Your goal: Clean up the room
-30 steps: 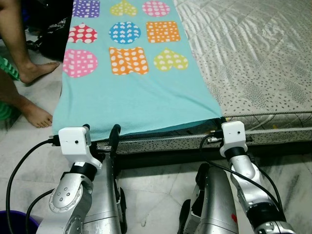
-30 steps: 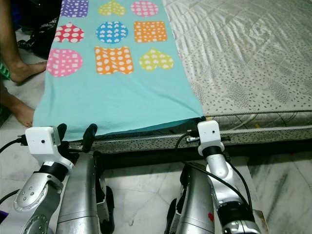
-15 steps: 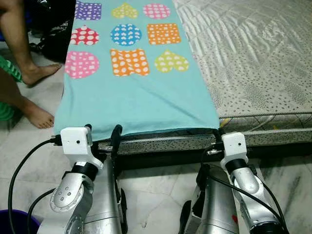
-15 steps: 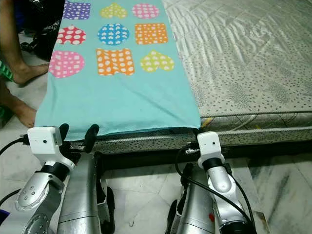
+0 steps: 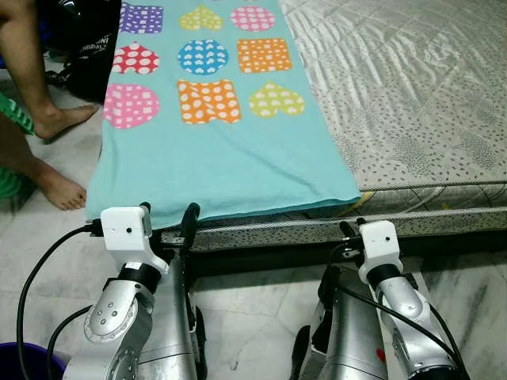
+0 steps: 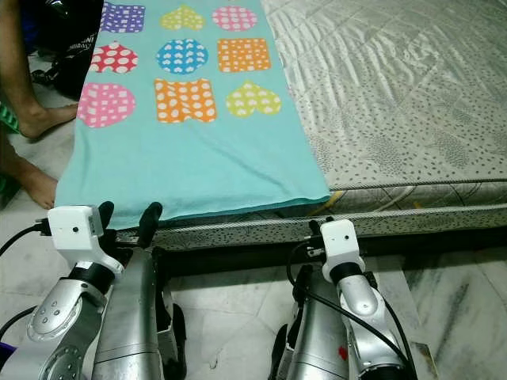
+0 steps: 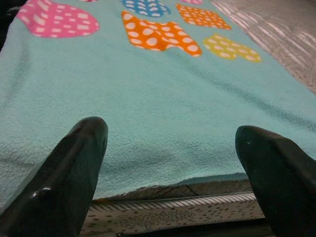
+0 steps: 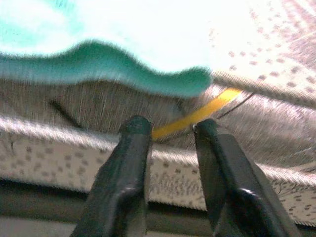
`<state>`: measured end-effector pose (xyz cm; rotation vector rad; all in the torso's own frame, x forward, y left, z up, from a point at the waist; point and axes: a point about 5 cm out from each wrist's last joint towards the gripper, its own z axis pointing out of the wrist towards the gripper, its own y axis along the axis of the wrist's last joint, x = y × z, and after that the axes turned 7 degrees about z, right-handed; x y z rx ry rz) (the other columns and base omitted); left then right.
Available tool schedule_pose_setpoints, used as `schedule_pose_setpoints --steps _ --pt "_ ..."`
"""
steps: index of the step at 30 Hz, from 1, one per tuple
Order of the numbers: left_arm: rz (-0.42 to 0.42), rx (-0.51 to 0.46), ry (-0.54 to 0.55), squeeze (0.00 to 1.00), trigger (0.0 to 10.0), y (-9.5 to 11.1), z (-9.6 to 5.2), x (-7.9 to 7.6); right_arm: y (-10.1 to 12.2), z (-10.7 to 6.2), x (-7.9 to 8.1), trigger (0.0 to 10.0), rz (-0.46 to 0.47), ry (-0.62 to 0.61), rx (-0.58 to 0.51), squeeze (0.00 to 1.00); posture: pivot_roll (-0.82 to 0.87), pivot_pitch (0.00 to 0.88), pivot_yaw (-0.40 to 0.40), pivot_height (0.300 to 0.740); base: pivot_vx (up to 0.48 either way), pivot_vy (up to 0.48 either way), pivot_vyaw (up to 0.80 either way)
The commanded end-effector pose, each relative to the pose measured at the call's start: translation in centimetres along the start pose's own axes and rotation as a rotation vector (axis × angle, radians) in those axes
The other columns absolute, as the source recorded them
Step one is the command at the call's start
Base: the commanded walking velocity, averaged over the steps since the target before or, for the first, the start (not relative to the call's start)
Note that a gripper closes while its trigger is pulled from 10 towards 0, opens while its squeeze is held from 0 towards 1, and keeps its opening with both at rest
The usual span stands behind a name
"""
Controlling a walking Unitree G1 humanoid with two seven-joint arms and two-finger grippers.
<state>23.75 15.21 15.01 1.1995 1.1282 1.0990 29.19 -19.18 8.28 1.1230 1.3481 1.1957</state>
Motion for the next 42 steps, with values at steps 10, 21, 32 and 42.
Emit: schedule_pose_setpoints --steps 10,21,32,42 --pt "0.010 -0.001 0.006 0.00 10.0 -0.8 0.3 0.7 3.6 1.7 0.3 10.0 0.193 -0.048 -0.078 1.00 0.09 0.126 -0.052 0.491 0.000 0.000 0.00" --pt "0.021 -0.048 0.033 0.00 10.0 -0.8 1.9 1.7 5.2 2.7 2.3 10.0 0.320 0.009 -0.101 1.00 0.06 0.035 -0.051 0.491 0.000 0.000 0.00" --pt "0.044 -0.082 0.073 0.00 10.0 -1.1 2.8 3.2 6.6 4.1 2.3 10.0 0.364 -0.024 -0.125 0.82 0.04 0.000 -0.060 0.491 0.000 0.000 0.00" --pt "0.039 -0.127 0.106 0.00 10.0 -1.1 3.5 3.7 8.2 5.5 2.4 10.0 0.391 0.011 -0.175 0.00 0.04 0.000 -0.072 0.559 0.000 0.000 0.00"
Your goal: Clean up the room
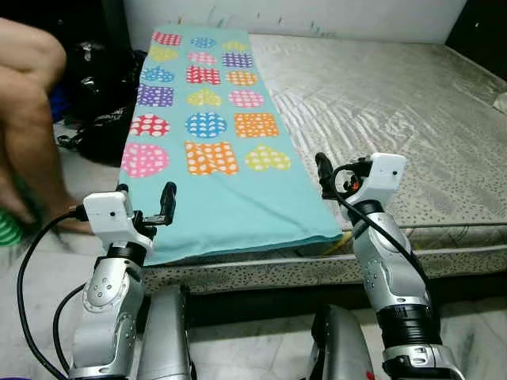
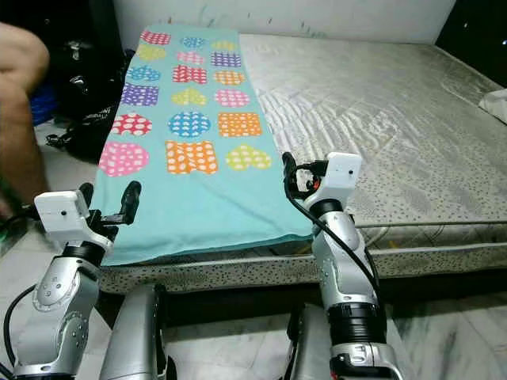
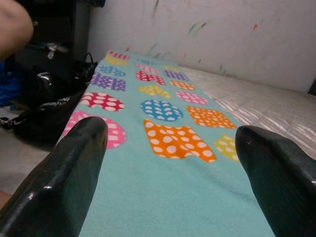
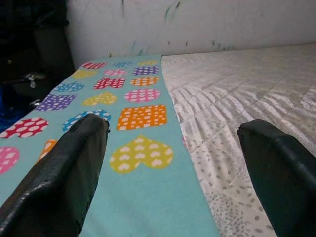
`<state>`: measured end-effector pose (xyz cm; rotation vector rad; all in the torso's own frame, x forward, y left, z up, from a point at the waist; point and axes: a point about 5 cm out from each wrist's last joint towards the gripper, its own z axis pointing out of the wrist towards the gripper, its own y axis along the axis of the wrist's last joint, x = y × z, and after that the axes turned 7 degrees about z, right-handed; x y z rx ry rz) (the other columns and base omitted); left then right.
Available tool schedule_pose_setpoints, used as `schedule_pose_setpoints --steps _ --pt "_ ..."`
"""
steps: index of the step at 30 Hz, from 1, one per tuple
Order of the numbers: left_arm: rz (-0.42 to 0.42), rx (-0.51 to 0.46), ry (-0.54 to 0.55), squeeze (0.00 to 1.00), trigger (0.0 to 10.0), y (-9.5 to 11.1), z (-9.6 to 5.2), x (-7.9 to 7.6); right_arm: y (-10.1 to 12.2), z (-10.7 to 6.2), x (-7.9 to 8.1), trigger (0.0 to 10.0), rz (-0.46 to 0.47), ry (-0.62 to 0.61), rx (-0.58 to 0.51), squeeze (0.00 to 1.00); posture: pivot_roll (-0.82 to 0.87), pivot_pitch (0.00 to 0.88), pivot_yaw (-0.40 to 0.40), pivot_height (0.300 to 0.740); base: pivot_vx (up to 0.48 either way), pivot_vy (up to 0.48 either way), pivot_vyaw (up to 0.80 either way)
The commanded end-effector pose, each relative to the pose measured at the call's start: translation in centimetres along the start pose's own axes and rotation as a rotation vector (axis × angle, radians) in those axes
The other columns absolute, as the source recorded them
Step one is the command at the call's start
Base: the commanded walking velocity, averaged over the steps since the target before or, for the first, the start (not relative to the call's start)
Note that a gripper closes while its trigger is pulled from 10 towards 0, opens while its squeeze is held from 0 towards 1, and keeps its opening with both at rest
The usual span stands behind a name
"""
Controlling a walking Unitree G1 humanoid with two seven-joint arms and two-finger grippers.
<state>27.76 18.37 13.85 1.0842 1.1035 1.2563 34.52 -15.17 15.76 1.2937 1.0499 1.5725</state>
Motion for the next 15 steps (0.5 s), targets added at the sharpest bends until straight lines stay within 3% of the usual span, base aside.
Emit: schedule_pose_setpoints --steps 1,9,15 --pt "-0.002 -0.005 0.004 0.00 10.0 -0.1 -0.2 0.1 0.4 0.1 -0.4 10.0 -0.002 -0.007 -0.013 0.00 0.04 0.000 -0.073 0.569 0.000 0.000 0.00" --pt "-0.004 0.004 0.015 0.00 10.0 -0.4 -0.5 0.3 -0.4 0.0 -0.2 10.0 -0.013 -0.004 0.009 0.00 0.04 0.000 -0.071 0.659 0.000 0.000 0.00" --pt "-0.010 0.020 -0.039 0.00 10.0 -0.6 -0.2 -0.7 -0.8 -0.7 -0.5 10.0 -0.017 -0.041 0.008 0.00 0.02 0.000 -0.050 0.739 0.000 0.000 0.00"
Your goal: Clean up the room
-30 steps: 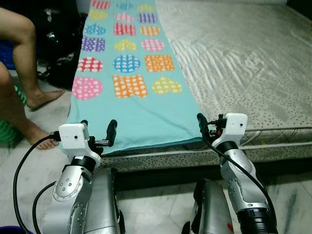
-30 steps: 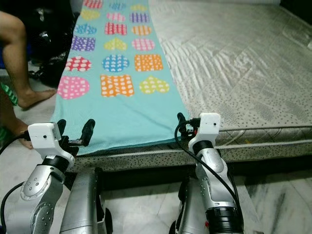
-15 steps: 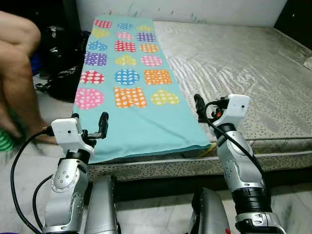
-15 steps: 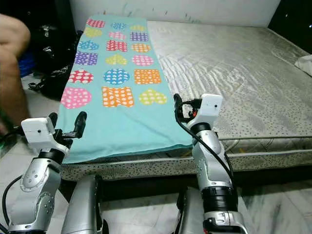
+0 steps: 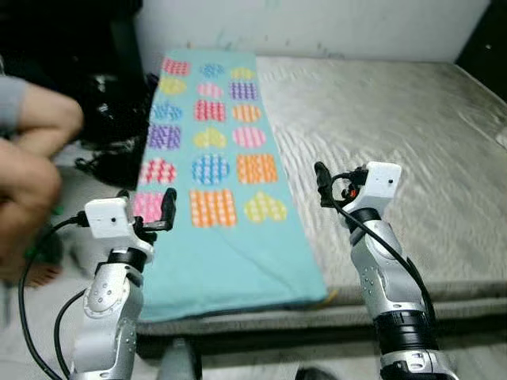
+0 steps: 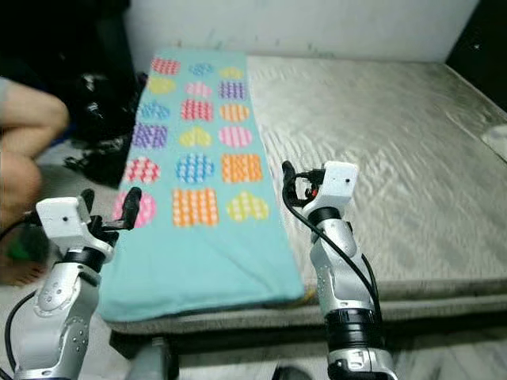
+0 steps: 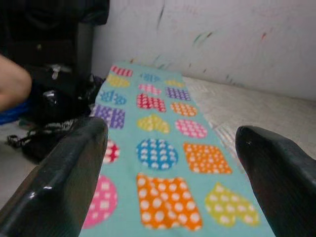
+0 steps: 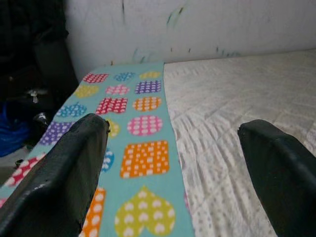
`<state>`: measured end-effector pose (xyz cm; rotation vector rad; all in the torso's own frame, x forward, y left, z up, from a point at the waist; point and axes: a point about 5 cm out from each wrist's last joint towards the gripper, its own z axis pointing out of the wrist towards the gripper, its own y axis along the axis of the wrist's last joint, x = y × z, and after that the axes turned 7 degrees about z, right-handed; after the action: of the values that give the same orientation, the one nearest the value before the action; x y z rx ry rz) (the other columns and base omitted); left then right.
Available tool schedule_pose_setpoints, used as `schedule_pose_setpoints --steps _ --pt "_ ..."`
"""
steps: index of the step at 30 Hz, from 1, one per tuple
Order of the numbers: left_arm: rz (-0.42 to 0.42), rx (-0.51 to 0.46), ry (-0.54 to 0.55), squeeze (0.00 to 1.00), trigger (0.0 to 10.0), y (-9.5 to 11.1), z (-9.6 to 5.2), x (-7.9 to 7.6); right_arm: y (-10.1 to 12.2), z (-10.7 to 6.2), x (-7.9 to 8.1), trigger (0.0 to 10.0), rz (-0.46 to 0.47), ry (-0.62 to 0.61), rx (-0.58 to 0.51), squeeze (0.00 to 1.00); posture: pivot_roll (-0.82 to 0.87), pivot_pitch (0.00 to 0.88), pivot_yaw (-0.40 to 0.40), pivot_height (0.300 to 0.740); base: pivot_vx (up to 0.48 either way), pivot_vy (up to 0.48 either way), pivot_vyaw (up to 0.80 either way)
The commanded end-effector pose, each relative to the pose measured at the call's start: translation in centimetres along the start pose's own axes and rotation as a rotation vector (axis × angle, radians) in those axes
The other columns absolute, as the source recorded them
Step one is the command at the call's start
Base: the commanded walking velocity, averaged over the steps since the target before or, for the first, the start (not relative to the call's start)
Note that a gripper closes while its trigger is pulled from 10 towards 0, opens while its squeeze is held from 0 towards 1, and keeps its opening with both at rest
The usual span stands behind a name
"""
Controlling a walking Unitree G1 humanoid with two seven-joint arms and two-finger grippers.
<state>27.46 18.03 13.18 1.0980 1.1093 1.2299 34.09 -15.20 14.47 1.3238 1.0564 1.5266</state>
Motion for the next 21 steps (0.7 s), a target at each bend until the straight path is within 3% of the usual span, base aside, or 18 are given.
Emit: schedule_pose_setpoints --steps 1,10,11,12,17,18,19,21 --pt "-0.001 0.000 -0.024 0.00 10.0 0.1 0.2 -0.5 0.3 -0.1 -0.1 10.0 -0.005 -0.005 -0.014 0.00 0.02 0.000 -0.051 0.740 0.000 0.000 0.00" --pt "-0.017 0.010 0.012 0.00 10.0 -0.3 -0.5 -0.4 -0.7 -0.6 -0.9 10.0 -0.043 -0.052 0.036 0.00 0.03 0.000 -0.096 0.740 0.000 0.000 0.00" --pt "-0.018 0.011 0.009 0.00 10.0 -0.4 -0.5 -0.6 -0.7 -0.6 -0.8 10.0 -0.054 -0.045 0.034 0.27 0.02 0.000 -0.097 0.740 0.000 0.000 0.00" --pt "-0.019 0.011 0.007 0.00 10.0 -0.4 -0.5 -0.6 -0.6 -0.6 -0.8 10.0 -0.057 -0.047 0.032 1.00 0.02 0.000 -0.096 0.740 0.000 0.000 0.00" --pt "-0.020 0.011 -0.002 0.00 10.0 -0.4 -0.3 -0.9 -0.8 -0.6 -0.9 10.0 -0.072 -0.053 0.040 1.00 0.02 0.000 -0.094 0.740 0.000 0.000 0.00" --pt "-0.021 0.012 -0.003 0.00 10.0 -0.4 -0.4 -1.0 -1.0 -0.6 -0.8 10.0 -0.070 -0.048 0.051 0.09 0.02 0.000 -0.095 0.740 0.000 0.000 0.00" --pt "-0.023 0.013 -0.001 0.00 10.0 -0.4 -0.4 -1.0 -1.0 -0.5 -0.8 10.0 -0.080 -0.046 0.055 0.00 0.02 0.000 -0.094 0.740 0.000 0.000 0.00" --pt "-0.025 0.013 -0.001 0.00 10.0 -0.4 -0.5 -1.0 -1.1 -0.6 -0.6 10.0 -0.106 -0.029 0.055 0.00 0.02 0.000 -0.095 0.740 0.000 0.000 0.00"
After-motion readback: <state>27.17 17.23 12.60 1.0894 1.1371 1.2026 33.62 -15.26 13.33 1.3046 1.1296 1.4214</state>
